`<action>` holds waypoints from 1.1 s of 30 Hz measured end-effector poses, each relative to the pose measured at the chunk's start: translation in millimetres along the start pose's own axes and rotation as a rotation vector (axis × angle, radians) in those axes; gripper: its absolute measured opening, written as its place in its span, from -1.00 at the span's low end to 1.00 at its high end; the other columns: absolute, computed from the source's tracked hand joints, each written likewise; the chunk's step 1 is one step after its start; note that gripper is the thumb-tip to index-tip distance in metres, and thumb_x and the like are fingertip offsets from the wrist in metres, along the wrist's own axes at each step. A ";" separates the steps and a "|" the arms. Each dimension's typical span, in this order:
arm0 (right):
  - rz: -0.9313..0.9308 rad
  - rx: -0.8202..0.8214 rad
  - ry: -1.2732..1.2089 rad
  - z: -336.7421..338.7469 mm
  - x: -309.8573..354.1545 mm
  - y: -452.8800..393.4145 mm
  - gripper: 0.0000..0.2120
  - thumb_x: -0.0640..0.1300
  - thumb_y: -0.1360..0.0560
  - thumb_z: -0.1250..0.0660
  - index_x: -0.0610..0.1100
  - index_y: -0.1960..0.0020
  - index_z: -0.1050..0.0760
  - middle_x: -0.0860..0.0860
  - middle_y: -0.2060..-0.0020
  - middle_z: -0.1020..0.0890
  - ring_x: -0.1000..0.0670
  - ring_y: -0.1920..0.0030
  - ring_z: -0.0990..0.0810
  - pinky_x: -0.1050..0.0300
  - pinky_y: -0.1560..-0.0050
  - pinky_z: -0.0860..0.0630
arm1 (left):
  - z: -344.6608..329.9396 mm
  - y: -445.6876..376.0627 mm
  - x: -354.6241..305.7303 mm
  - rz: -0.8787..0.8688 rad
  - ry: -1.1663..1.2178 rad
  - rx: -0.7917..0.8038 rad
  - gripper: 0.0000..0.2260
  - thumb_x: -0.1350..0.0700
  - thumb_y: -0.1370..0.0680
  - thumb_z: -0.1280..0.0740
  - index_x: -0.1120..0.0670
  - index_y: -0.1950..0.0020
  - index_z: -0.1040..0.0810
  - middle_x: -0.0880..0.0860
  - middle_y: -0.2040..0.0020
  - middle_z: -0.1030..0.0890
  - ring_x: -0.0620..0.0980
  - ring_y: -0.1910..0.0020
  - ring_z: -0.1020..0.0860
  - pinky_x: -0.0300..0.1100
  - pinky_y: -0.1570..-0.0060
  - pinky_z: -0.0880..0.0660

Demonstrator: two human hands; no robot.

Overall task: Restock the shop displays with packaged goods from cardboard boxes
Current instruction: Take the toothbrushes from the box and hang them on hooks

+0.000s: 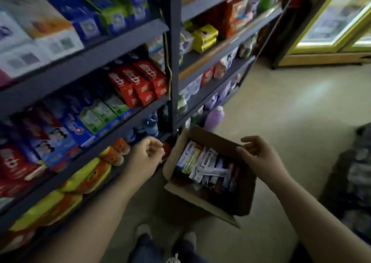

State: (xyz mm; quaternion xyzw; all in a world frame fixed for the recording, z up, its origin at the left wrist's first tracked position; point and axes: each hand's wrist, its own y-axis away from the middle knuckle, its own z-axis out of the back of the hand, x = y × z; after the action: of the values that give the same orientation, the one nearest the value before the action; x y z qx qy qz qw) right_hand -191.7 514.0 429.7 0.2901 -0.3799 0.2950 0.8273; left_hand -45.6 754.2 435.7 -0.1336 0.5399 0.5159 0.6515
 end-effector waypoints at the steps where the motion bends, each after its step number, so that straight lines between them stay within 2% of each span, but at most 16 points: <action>1: -0.056 -0.005 0.012 -4.8 -18.6 -1.4 -0.82 -0.21 -0.46 -0.43 -0.10 -0.02 -0.49 0.02 0.30 -0.57 0.09 0.28 -0.56 0.19 0.20 -0.48 | -12.1 -9.7 10.7 0.036 -0.016 0.037 -0.88 0.22 -0.57 -0.27 0.03 0.13 -0.46 0.12 0.12 -0.58 0.06 0.19 -0.58 0.00 0.07 -0.52; 3: -0.184 0.000 0.019 -18.1 -49.9 -2.4 -0.81 -0.17 -0.47 -0.42 -0.08 -0.04 -0.47 0.02 0.24 -0.58 0.02 0.20 -0.57 0.20 0.19 -0.48 | -34.3 -29.4 31.9 0.095 -0.067 0.107 -0.90 0.22 -0.57 -0.27 0.05 0.11 -0.46 0.11 0.14 -0.59 0.07 0.19 -0.58 -0.02 0.08 -0.51; 7: -0.422 0.014 0.016 -57.6 -118.5 -9.5 -0.79 -0.09 -0.50 -0.39 -0.03 -0.10 -0.46 0.08 0.16 -0.56 0.15 0.17 -0.54 0.32 0.30 -0.40 | -80.1 -73.5 85.4 0.179 -0.151 0.251 -0.88 0.23 -0.56 -0.28 0.03 0.12 -0.47 0.09 0.15 -0.59 0.07 0.17 -0.58 -0.04 0.06 -0.51; 11: -0.640 0.034 -0.018 -113.7 -204.5 -22.3 -0.78 -0.08 -0.51 -0.38 -0.03 -0.13 -0.46 0.07 0.14 -0.56 0.12 0.16 -0.55 0.29 0.29 -0.43 | -136.3 -125.5 157.5 0.240 -0.243 0.399 -0.83 0.26 -0.54 -0.30 0.02 0.17 -0.45 0.12 0.18 -0.57 0.09 0.18 -0.55 0.10 0.00 -0.50; 13: -0.762 0.071 -0.034 -145.0 -249.7 -28.9 -0.76 -0.07 -0.51 -0.37 -0.03 -0.16 -0.45 0.06 0.12 -0.55 0.07 0.12 -0.56 0.22 0.19 -0.51 | -166.2 -151.5 194.1 0.271 -0.271 0.445 -0.82 0.28 -0.54 -0.29 0.03 0.17 -0.45 0.11 0.20 -0.54 0.07 0.20 -0.53 0.13 0.00 -0.50; 16: -0.913 0.074 -0.041 -188.8 -312.2 -42.8 -0.71 -0.06 -0.51 -0.37 -0.08 -0.20 -0.45 0.06 0.13 -0.54 0.06 0.10 -0.56 0.20 0.17 -0.50 | -208.2 -188.9 248.6 0.269 -0.335 0.480 -0.84 0.26 -0.54 -0.29 0.02 0.16 -0.44 0.05 0.22 -0.52 0.07 0.20 -0.53 0.04 0.04 -0.51; 18: -0.956 0.061 -0.037 -212.6 -348.5 -57.6 -0.68 -0.05 -0.51 -0.37 -0.08 -0.22 -0.44 0.08 0.14 -0.52 0.05 0.09 -0.56 0.17 0.12 -0.52 | -232.9 -214.2 282.0 0.267 -0.373 0.499 -0.86 0.24 -0.55 -0.29 0.02 0.14 -0.44 0.03 0.24 -0.51 0.05 0.20 -0.54 -0.05 0.16 -0.49; 20: -0.933 0.067 0.003 -232.4 -380.7 -76.1 -0.66 -0.05 -0.51 -0.36 -0.07 -0.25 -0.42 0.13 0.14 -0.48 0.09 0.06 -0.53 0.17 0.03 -0.51 | -257.8 -239.6 314.0 0.256 -0.398 0.517 -0.84 0.25 -0.55 -0.28 0.00 0.14 -0.43 0.02 0.26 -0.50 0.05 0.23 -0.52 -0.13 0.24 -0.43; 22: -0.883 0.066 0.029 -249.0 -410.5 -95.9 -0.63 -0.08 -0.51 -0.36 -0.06 -0.29 -0.40 0.13 0.10 -0.48 0.12 0.05 -0.50 0.18 -0.03 -0.52 | -281.4 -264.1 343.3 0.230 -0.412 0.518 -0.82 0.26 -0.55 -0.27 -0.02 0.14 -0.41 0.01 0.28 -0.47 0.04 0.26 -0.50 -0.14 0.23 -0.41; 25: -0.882 0.054 -0.032 -266.9 -444.2 -130.2 -0.63 -0.08 -0.53 -0.34 -0.08 -0.31 -0.39 0.02 -0.05 -0.54 0.11 0.05 -0.48 0.22 0.07 -0.48 | -311.8 -293.9 378.6 0.178 -0.459 0.501 -0.90 0.24 -0.54 -0.28 0.06 0.05 -0.41 -0.01 0.26 -0.46 -0.04 0.32 -0.43 -0.21 0.30 -0.36; 27: -0.869 0.027 -0.042 -275.8 -463.2 -153.3 -0.64 -0.05 -0.53 -0.34 -0.11 -0.28 -0.41 -0.02 -0.07 -0.56 0.06 0.06 -0.50 0.21 0.12 -0.45 | -328.2 -309.5 397.8 0.140 -0.471 0.491 -0.87 0.24 -0.52 -0.30 0.09 -0.02 -0.42 0.00 0.17 -0.47 -0.01 0.24 -0.45 -0.23 0.25 -0.36; 28: -0.841 -0.003 -0.007 -280.0 -471.2 -164.8 -0.64 -0.04 -0.53 -0.35 -0.13 -0.27 -0.41 -0.05 -0.10 -0.56 0.01 0.00 -0.53 0.17 0.07 -0.46 | -335.0 -315.9 404.8 0.123 -0.486 0.491 -0.84 0.23 -0.52 -0.32 0.10 -0.07 -0.42 0.01 0.09 -0.48 0.01 0.16 -0.48 -0.23 0.17 -0.39; 29: -0.793 -0.050 0.066 -283.6 -477.3 -175.3 -0.62 -0.05 -0.52 -0.35 -0.13 -0.28 -0.39 -0.07 -0.16 -0.54 -0.04 -0.10 -0.54 0.11 -0.03 -0.48 | -340.9 -321.9 411.7 0.111 -0.516 0.491 -0.78 0.21 -0.52 -0.33 0.11 -0.14 -0.43 0.02 0.01 -0.49 0.02 0.07 -0.50 -0.22 0.08 -0.42; 31: -0.596 -0.119 0.360 -289.4 -489.6 -192.9 -0.53 -0.14 -0.50 -0.36 -0.10 -0.37 -0.31 -0.09 -0.31 -0.41 -0.10 -0.31 -0.40 0.02 -0.27 -0.39 | -350.2 -332.2 424.3 0.088 -0.565 0.478 -0.66 0.17 -0.51 -0.37 0.13 -0.25 -0.41 0.06 -0.14 -0.47 0.05 -0.09 -0.50 -0.13 -0.11 -0.46; 33: -0.370 -0.015 0.671 -290.4 -499.7 -209.1 -0.36 -0.22 -0.48 -0.33 -0.02 -0.48 -0.16 -0.07 -0.43 -0.23 -0.13 -0.45 -0.19 -0.07 -0.43 -0.20 | -357.5 -338.0 433.3 0.103 -0.574 0.447 -0.59 0.15 -0.49 -0.40 0.14 -0.30 -0.39 0.09 -0.20 -0.46 0.07 -0.17 -0.48 -0.06 -0.19 -0.46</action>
State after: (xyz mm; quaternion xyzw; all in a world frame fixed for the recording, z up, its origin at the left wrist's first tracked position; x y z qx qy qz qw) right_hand -179.1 447.3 -181.2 0.2351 -0.0315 0.2166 0.9470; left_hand -21.9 575.6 -194.6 0.1894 0.4407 0.4337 0.7628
